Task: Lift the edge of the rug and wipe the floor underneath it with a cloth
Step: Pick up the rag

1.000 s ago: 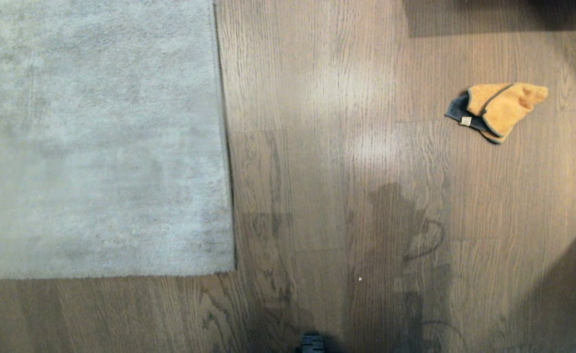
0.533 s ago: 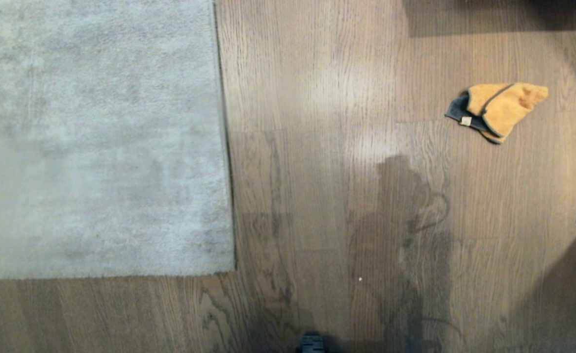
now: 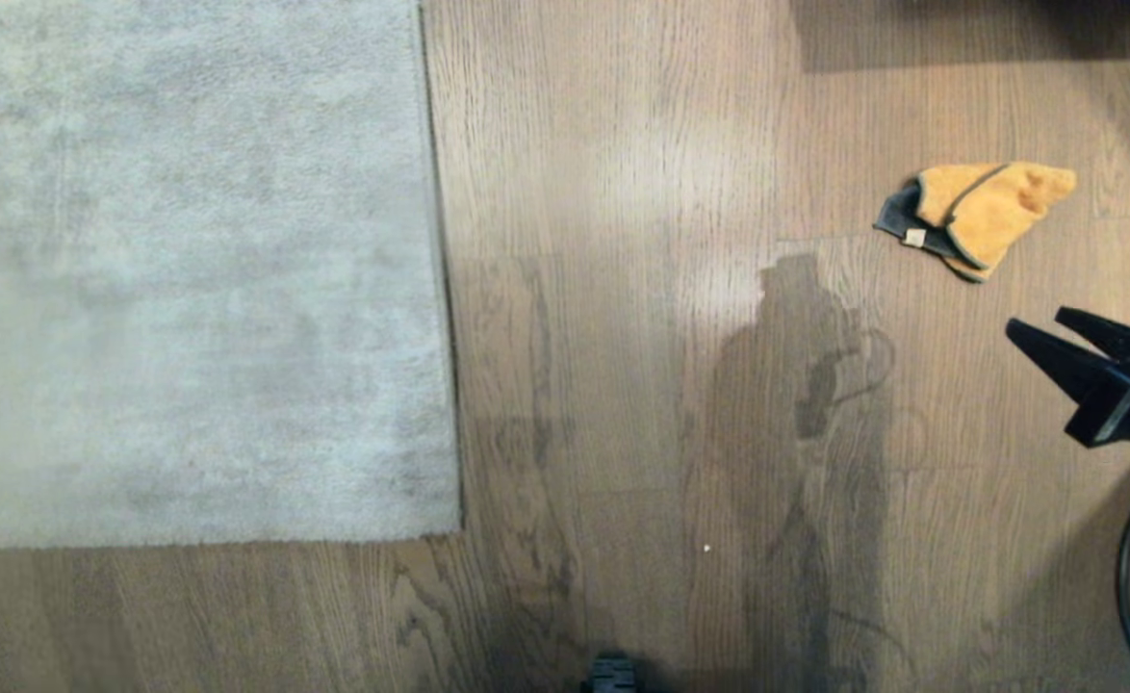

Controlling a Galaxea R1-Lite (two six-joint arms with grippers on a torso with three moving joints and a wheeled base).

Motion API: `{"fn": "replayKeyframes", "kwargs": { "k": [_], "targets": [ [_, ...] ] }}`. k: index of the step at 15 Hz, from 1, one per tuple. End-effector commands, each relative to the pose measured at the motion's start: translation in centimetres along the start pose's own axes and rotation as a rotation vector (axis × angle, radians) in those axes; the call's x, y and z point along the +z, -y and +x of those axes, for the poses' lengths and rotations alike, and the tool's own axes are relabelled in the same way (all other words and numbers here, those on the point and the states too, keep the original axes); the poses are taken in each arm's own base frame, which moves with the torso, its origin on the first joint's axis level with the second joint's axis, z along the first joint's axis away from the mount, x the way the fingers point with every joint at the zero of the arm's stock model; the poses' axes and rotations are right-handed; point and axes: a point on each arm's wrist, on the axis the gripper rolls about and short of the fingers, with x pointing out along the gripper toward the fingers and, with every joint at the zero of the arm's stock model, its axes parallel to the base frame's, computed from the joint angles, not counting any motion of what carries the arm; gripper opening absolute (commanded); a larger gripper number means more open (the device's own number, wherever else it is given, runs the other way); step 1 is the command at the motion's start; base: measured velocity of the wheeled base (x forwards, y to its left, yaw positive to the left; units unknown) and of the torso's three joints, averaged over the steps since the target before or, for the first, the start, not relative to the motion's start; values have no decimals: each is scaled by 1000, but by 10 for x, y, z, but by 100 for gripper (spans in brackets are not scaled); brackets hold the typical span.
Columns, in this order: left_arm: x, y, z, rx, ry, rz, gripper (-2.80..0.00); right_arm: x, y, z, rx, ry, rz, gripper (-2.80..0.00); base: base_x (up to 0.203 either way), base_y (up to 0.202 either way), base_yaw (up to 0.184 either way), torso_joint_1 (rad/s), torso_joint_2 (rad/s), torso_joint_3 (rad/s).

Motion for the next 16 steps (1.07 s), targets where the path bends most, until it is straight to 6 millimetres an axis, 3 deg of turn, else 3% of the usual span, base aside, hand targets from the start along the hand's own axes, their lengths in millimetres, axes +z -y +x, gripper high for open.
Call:
{"fn": "replayKeyframes", "kwargs": {
  "k": [1,8,16],
  "targets": [
    [0,0,0,0,0,0,-280,-11,5,29,-9,-45,0,0,0,0,0,0,0,0],
    [0,0,0,0,0,0,-280,-11,43,100,-222,-31,-16,0,0,0,0,0,0,0],
    [0,0,0,0,0,0,-280,13,74,146,-467,59,-12,0,0,0,0,0,0,0]
  ]
}}
